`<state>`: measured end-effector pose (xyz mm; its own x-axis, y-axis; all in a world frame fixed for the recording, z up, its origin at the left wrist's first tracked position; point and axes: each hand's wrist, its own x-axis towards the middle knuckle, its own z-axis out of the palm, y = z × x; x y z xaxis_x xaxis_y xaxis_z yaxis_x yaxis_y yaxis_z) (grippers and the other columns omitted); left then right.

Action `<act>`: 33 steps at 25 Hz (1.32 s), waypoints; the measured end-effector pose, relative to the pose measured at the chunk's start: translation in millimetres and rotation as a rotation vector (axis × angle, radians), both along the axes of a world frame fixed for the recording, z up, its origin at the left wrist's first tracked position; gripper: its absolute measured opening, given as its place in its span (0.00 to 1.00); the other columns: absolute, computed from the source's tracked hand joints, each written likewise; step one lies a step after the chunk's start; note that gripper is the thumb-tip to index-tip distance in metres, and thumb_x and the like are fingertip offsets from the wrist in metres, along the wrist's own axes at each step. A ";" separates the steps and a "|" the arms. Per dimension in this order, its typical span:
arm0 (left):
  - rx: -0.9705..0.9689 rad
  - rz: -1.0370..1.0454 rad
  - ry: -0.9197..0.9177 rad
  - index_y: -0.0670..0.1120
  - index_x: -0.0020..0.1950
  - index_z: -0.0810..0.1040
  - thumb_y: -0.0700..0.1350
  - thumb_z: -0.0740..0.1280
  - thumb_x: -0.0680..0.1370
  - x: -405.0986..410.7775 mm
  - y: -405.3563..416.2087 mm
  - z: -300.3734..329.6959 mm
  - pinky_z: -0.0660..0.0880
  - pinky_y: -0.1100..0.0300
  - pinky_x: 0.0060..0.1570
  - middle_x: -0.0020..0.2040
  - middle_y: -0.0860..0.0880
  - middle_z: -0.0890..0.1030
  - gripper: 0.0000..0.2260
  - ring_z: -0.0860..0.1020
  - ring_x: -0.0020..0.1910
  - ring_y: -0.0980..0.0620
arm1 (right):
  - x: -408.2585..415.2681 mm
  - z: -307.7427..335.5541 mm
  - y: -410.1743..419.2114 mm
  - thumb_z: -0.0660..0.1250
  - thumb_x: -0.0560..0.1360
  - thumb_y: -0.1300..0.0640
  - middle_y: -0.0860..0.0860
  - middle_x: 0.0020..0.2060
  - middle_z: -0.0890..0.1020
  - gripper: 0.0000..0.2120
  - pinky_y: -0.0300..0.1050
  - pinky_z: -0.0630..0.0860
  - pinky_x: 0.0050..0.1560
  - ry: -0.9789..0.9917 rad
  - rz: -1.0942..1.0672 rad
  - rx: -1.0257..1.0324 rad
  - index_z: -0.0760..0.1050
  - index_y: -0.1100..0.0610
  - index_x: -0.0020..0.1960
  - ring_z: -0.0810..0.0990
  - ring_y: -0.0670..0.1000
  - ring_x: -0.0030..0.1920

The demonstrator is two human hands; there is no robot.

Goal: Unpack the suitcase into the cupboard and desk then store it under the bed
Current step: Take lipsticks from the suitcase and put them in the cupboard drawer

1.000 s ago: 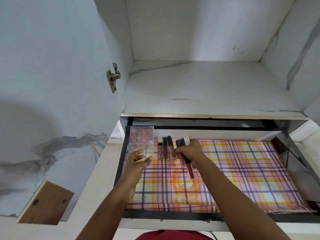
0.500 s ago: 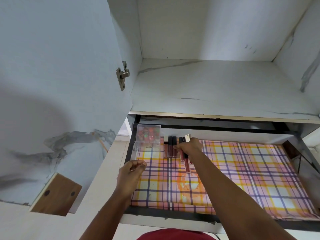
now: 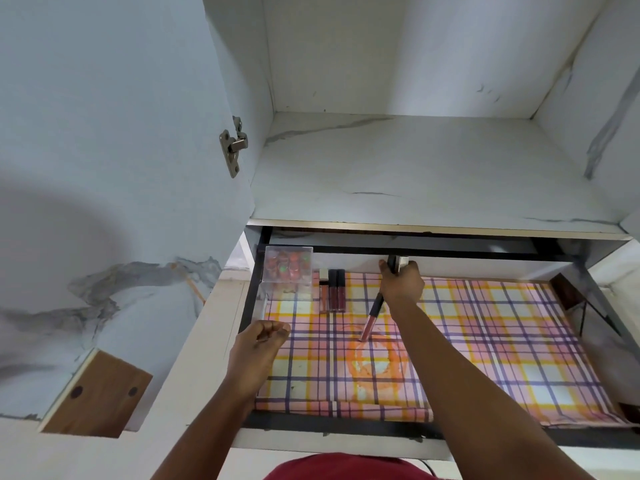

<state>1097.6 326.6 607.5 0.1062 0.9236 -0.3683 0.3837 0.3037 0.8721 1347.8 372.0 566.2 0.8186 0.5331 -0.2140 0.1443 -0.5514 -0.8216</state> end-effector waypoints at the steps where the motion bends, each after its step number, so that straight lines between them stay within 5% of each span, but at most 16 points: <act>1: 0.012 -0.009 0.009 0.45 0.53 0.78 0.45 0.65 0.77 0.3 0.3 0.1 0.73 0.55 0.54 0.49 0.50 0.81 0.07 0.78 0.51 0.51 | 2.3 0.8 -2.7 0.66 0.77 0.50 0.53 0.37 0.74 0.18 0.44 0.72 0.38 -0.021 -0.045 0.054 0.70 0.65 0.56 0.75 0.53 0.40; 6: 0.055 -0.094 0.069 0.49 0.48 0.77 0.47 0.66 0.77 3.1 -0.8 -1.5 0.72 0.60 0.49 0.46 0.53 0.80 0.03 0.78 0.48 0.54 | 17.3 8.2 -26.3 0.72 0.72 0.52 0.55 0.41 0.79 0.16 0.47 0.78 0.40 0.057 -0.175 0.090 0.74 0.62 0.51 0.79 0.54 0.39; 10: 0.106 -0.190 0.128 0.49 0.47 0.78 0.47 0.66 0.77 5.1 -1.0 -4.1 0.70 0.70 0.41 0.44 0.55 0.80 0.03 0.78 0.45 0.59 | 3.6 9.3 -43.5 0.79 0.64 0.59 0.54 0.36 0.80 0.16 0.46 0.80 0.32 0.302 0.159 -0.222 0.72 0.59 0.42 0.81 0.53 0.35; 19: 0.093 -0.177 0.185 0.48 0.48 0.78 0.49 0.66 0.77 0.9 0.0 -8.2 0.69 0.68 0.41 0.44 0.55 0.80 0.05 0.77 0.45 0.59 | -23.0 0.6 1.1 0.72 0.70 0.57 0.53 0.39 0.77 0.12 0.44 0.78 0.38 0.015 0.222 -0.239 0.74 0.59 0.50 0.78 0.52 0.39; 33: 0.082 -0.181 0.206 0.49 0.46 0.76 0.48 0.66 0.77 0.4 2.0 -12.7 0.70 0.65 0.44 0.43 0.55 0.80 0.04 0.78 0.46 0.57 | -17.8 -10.4 6.7 0.71 0.72 0.49 0.53 0.42 0.77 0.18 0.39 0.71 0.30 0.089 0.192 -0.205 0.73 0.60 0.54 0.74 0.50 0.37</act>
